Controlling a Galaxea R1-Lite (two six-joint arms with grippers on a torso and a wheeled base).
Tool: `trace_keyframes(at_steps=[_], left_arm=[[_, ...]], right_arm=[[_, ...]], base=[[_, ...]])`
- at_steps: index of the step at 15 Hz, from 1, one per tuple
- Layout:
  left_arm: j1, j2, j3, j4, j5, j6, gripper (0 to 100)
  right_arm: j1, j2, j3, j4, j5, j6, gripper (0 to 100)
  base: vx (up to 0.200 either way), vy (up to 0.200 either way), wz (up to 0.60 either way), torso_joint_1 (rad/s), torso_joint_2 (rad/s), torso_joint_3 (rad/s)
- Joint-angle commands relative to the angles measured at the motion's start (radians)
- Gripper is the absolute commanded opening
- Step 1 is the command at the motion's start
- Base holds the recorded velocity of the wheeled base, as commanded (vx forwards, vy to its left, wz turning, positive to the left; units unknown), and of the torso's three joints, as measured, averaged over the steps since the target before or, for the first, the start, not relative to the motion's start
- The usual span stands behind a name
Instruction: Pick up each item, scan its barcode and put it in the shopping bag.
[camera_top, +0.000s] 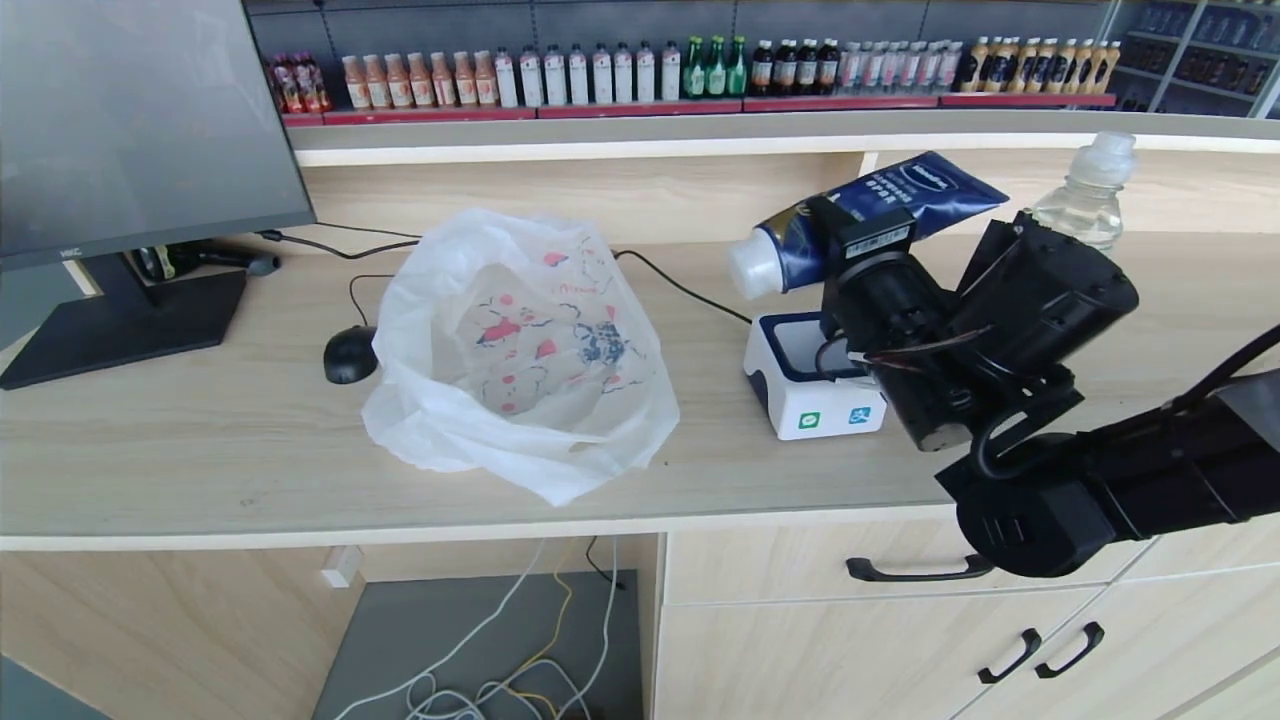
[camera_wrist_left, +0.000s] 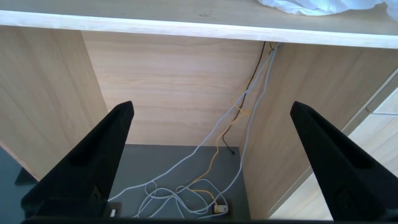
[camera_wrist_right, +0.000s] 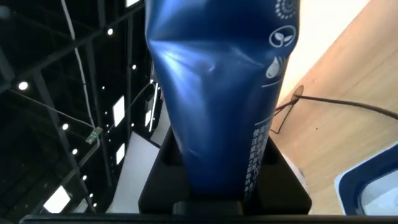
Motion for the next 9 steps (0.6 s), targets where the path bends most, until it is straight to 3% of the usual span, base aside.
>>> trace_keyframes(at_steps=[1, 9], left_arm=[[0.002, 0.000, 0.000, 0.000, 0.000, 0.000, 100], [0.000, 0.000, 0.000, 0.000, 0.000, 0.000, 100]], right_arm=[[-0.026, -0.007, 0.068, -0.007, 0.000, 0.006, 0], [-0.092, -0.001, 0.108, -0.008, -0.006, 0.062, 0]], base=[[0.000, 0.000, 0.00, 0.000, 0.00, 0.000], [0.000, 0.000, 0.00, 0.000, 0.00, 0.000]])
